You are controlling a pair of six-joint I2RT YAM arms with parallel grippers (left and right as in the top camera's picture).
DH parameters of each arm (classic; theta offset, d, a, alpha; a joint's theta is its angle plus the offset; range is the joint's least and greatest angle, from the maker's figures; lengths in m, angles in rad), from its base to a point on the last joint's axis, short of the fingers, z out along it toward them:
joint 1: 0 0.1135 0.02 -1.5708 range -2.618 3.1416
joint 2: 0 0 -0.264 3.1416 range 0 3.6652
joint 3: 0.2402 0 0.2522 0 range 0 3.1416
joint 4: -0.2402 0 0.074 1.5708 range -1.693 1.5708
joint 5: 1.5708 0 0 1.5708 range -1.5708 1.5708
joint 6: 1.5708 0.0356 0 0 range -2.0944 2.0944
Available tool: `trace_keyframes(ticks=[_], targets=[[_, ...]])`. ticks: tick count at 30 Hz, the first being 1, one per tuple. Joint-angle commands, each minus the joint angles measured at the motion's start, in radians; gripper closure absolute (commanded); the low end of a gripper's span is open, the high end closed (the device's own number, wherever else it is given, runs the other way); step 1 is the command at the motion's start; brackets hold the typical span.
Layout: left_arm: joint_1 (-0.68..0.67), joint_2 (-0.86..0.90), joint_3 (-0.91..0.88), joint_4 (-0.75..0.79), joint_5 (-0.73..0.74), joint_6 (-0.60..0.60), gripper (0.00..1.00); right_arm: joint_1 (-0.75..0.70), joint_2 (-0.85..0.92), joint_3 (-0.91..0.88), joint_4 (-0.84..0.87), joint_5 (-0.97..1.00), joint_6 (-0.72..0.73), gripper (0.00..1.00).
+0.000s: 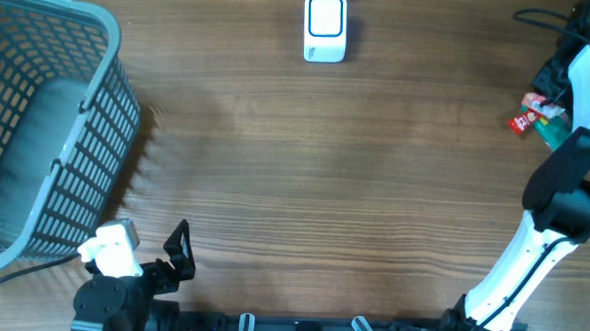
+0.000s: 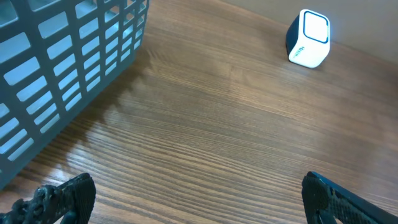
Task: Scan the item barcode
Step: 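Carry the tissue pack to the right side and release it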
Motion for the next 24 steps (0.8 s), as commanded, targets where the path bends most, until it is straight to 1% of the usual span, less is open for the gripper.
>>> trace_keyframes(ticks=[1, 2, 5, 6, 7, 8, 10, 12, 19, 22, 23, 24], targets=[[-0.005, -0.003, -0.005, 0.002, -0.014, 0.014, 0.0, 0.009, -0.187, 0.007, -0.022, -0.121, -0.055, 0.0], [-0.005, -0.003, -0.005, 0.002, -0.014, 0.014, 0.0, 0.009, -0.244, 0.007, -0.024, -0.171, -0.067, 0.01], [-0.005, -0.003, -0.005, 0.002, -0.014, 0.014, 0.0, 0.009, -0.484, 0.007, -0.035, -0.391, -0.19, 0.0], [-0.005, -0.003, -0.005, 0.002, -0.014, 0.014, 0.0, 0.009, -0.559, 0.007, -0.042, -0.436, -0.21, 0.0], [-0.005, -0.003, -0.005, 0.002, -0.014, 0.014, 0.0, 0.009, -0.685, 0.007, -0.08, -0.465, -0.199, 0.0], [-0.005, -0.003, -0.005, 0.002, -0.014, 0.014, 0.0, 0.009, -0.779, 0.007, -0.117, -0.468, -0.165, 0.0], [-0.005, -0.003, -0.005, 0.002, -0.014, 0.014, 0.0, 0.009, -0.924, 0.007, -0.169, -0.468, -0.149, 0.0], [-0.005, -0.003, -0.005, 0.002, -0.014, 0.014, 0.0, 0.009, -1.07, 0.007, -0.169, -0.467, -0.15, 0.0], [-0.005, -0.003, -0.005, 0.002, -0.014, 0.014, 0.0, 0.009, -1.463, 0.007, -0.172, -0.467, -0.15, 0.0], [-0.005, -0.003, -0.005, 0.002, -0.014, 0.014, 0.0, 0.009, -1.59, 0.008, -0.189, -0.445, -0.148, 0.0], [-0.005, -0.003, -0.005, 0.002, -0.014, 0.014, 0.0, 0.009, -1.617, 0.008, -0.177, -0.427, -0.147, 0.29], [-0.005, -0.003, -0.005, 0.002, -0.014, 0.014, 0.0, 0.009, -1.641, 0.008, -0.165, -0.405, -0.129, 0.32]])
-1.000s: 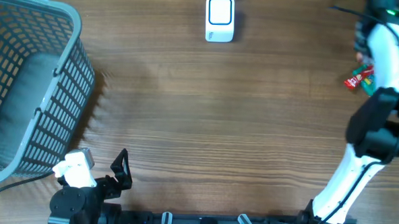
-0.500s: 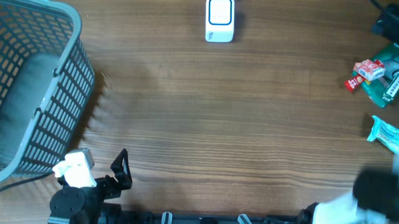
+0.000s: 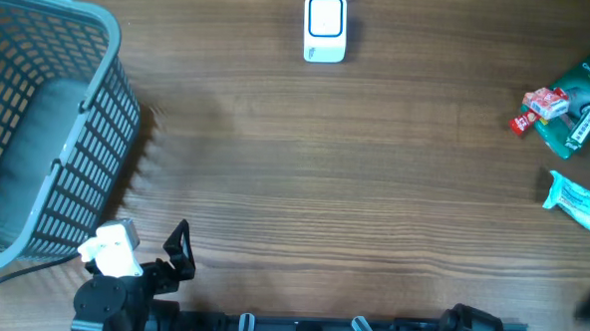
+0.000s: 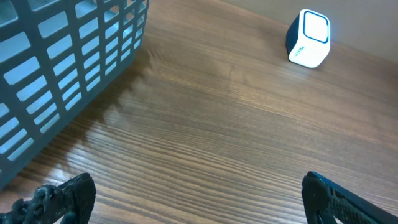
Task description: Scan the item barcode
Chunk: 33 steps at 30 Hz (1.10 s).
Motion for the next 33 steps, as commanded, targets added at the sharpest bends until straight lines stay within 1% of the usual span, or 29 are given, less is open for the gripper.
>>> trace_keyframes(ticks=[1, 2, 4, 7, 10, 14, 15, 18, 20, 21, 23, 25, 26, 29, 33], targets=[[-0.005, -0.003, -0.005, 0.002, -0.013, 0.014, 0.0, 0.002, -0.098, -0.006, 0.03, 0.06, 0.07, 0.09], [-0.005, -0.003, -0.005, 0.002, -0.013, 0.014, 0.0, 0.002, -0.111, -0.006, 0.04, 0.067, 0.093, 0.01], [-0.005, -0.003, -0.005, 0.002, -0.013, 0.014, 0.0, 0.002, -0.113, -0.01, 0.038, 0.079, 0.077, 0.0], [-0.005, -0.003, -0.005, 0.002, -0.013, 0.014, 0.0, 0.002, -0.113, -0.067, 0.01, 0.083, 0.078, 0.0], [-0.005, -0.003, -0.005, 0.002, -0.013, 0.014, 0.0, 0.002, -0.113, -0.163, -0.018, 0.107, 0.082, 0.0], [-0.005, -0.003, -0.005, 0.002, -0.013, 0.014, 0.0, 0.002, -0.112, -0.332, 0.047, 0.046, 0.083, 0.0], [-0.005, -0.003, -0.005, 0.002, -0.013, 0.014, 0.0, 0.002, -0.114, -0.378, 0.088, 0.01, 0.083, 0.0], [-0.005, -0.003, -0.005, 0.002, -0.013, 0.014, 0.0, 0.03, -0.154, -0.55, 0.317, -0.091, 0.082, 0.0], [-0.005, -0.003, -0.005, 0.002, -0.013, 0.014, 0.0, 0.074, -0.217, -0.694, 0.511, -0.125, 0.079, 0.01], [-0.005, -0.003, -0.005, 0.002, -0.013, 0.014, 0.0, 0.087, -0.24, -0.742, 0.57, -0.129, 0.079, 0.0], [-0.005, -0.003, -0.005, 0.002, -0.013, 0.014, 0.0, 0.118, -0.336, -0.942, 0.791, -0.163, 0.079, 0.0], [-0.005, -0.003, -0.005, 0.002, -0.013, 0.014, 0.0, 0.119, -0.422, -1.128, 0.98, -0.224, 0.079, 0.0], [-0.005, -0.003, -0.005, 0.002, -0.013, 0.014, 0.0, 0.119, -0.459, -1.202, 1.049, -0.247, 0.079, 0.0], [-0.005, -0.003, -0.005, 0.002, -0.013, 0.014, 0.0, 0.119, -0.553, -1.384, 1.183, -0.265, 0.078, 0.0], [-0.005, -0.003, -0.005, 0.002, -0.013, 0.014, 0.0, 0.116, -0.657, -1.571, 1.276, -0.265, 0.037, 0.0]])
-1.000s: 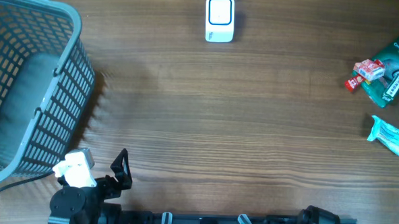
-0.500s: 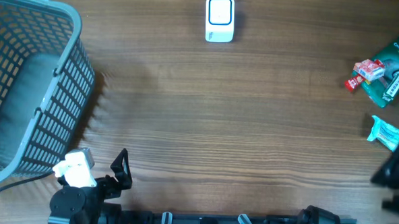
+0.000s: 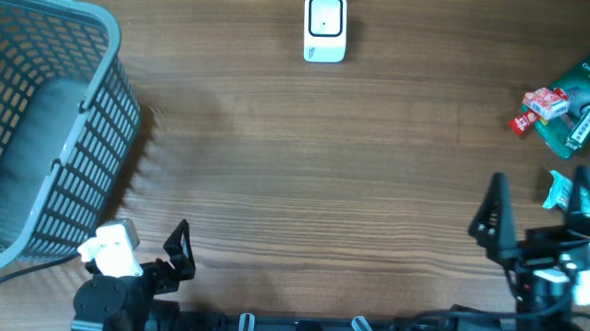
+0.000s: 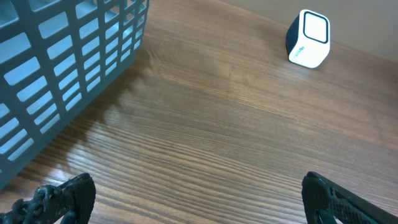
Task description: Scan the item barcode
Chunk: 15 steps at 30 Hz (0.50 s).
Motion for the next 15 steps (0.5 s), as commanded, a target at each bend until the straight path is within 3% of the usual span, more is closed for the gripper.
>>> trace_keyframes(ticks=[1, 7, 11, 15], targets=[[-0.005, -0.003, -0.005, 0.002, -0.014, 0.014, 0.0, -0.002, -0.093, -0.136, 0.055, -0.031, -0.041, 0.0], [-0.005, -0.003, -0.005, 0.002, -0.014, 0.014, 0.0, 0.001, -0.113, -0.27, 0.161, -0.024, -0.044, 0.0], [-0.005, -0.003, -0.005, 0.002, -0.014, 0.014, 0.0, 0.09, -0.113, -0.337, 0.203, 0.048, -0.156, 0.0], [-0.005, -0.003, -0.005, 0.002, -0.014, 0.014, 0.0, 0.105, -0.113, -0.401, 0.211, 0.057, -0.154, 0.0]])
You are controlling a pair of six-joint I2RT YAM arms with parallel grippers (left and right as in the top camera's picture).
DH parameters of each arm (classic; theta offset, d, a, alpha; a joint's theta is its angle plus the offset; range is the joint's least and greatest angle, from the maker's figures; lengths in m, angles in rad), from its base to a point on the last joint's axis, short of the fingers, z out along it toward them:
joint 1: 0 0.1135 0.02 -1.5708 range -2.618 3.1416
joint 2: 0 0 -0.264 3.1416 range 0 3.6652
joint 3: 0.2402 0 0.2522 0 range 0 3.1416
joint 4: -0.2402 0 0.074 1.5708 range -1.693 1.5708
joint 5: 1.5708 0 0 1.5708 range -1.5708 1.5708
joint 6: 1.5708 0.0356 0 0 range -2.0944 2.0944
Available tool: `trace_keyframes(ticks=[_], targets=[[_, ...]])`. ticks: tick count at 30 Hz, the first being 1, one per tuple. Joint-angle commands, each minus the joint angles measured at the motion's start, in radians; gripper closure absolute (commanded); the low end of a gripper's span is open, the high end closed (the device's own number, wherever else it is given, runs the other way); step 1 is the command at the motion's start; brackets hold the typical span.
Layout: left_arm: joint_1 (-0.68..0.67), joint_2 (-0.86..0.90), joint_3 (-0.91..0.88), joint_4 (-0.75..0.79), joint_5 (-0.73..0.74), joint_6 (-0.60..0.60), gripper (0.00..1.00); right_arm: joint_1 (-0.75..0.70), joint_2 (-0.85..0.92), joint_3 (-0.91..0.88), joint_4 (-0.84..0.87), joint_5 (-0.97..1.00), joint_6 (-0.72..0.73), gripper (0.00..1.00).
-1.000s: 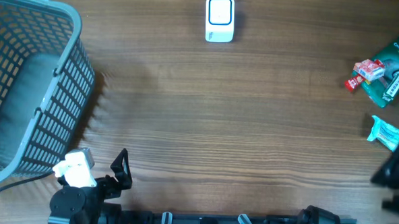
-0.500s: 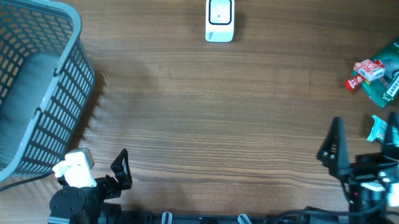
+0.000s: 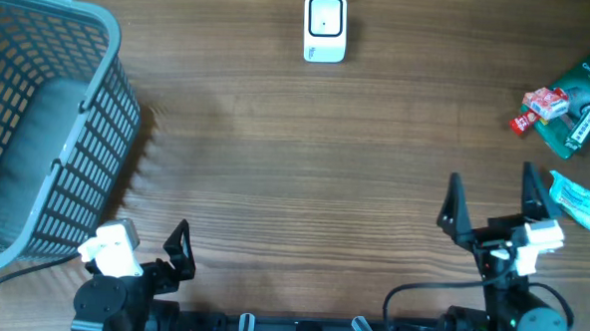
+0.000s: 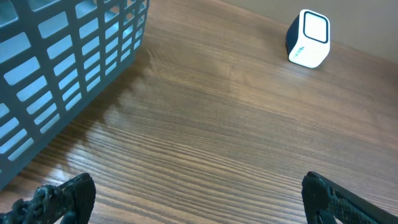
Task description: Scan the item barcode
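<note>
The white barcode scanner [image 3: 325, 27] stands at the far middle of the table, and also shows at the upper right of the left wrist view [image 4: 309, 46]. At the right edge lie a red packet [image 3: 540, 104], a green packet [image 3: 580, 95] and a light blue packet [image 3: 578, 201]. My right gripper [image 3: 491, 202] is open at the near right, just left of the blue packet, holding nothing. My left gripper [image 4: 199, 200] is open wide over bare wood at the near left, also empty.
A grey slatted basket [image 3: 99, 87] fills the left side, with its wall close to my left gripper [image 4: 68, 56]. A cable runs off the table's far edge behind the scanner.
My right gripper has shifted left along the near edge and now stands clear of the light blue packet. It is still open. The left arm and all the items are unchanged.
First my right arm reached over the packets at the far right. Then it was almost out of view and the light blue packet showed below the others. Later its open gripper stood at the near right beside that packet, and now sits further left.
</note>
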Motion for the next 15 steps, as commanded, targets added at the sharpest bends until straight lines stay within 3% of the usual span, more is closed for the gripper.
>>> trace_keyframes(ticks=[1, 7, 15], targets=[[-0.005, -0.003, -0.005, 0.002, -0.013, 0.014, 0.0, 0.006, -0.016, -0.052, 0.007, 0.03, -0.034, 0.0], [-0.005, -0.003, -0.005, 0.002, -0.013, 0.014, 0.0, 0.006, -0.016, -0.159, 0.061, 0.074, -0.036, 0.0], [-0.005, -0.003, -0.005, 0.002, -0.013, 0.014, 0.0, 0.005, -0.016, -0.159, -0.039, 0.129, -0.053, 0.0]])
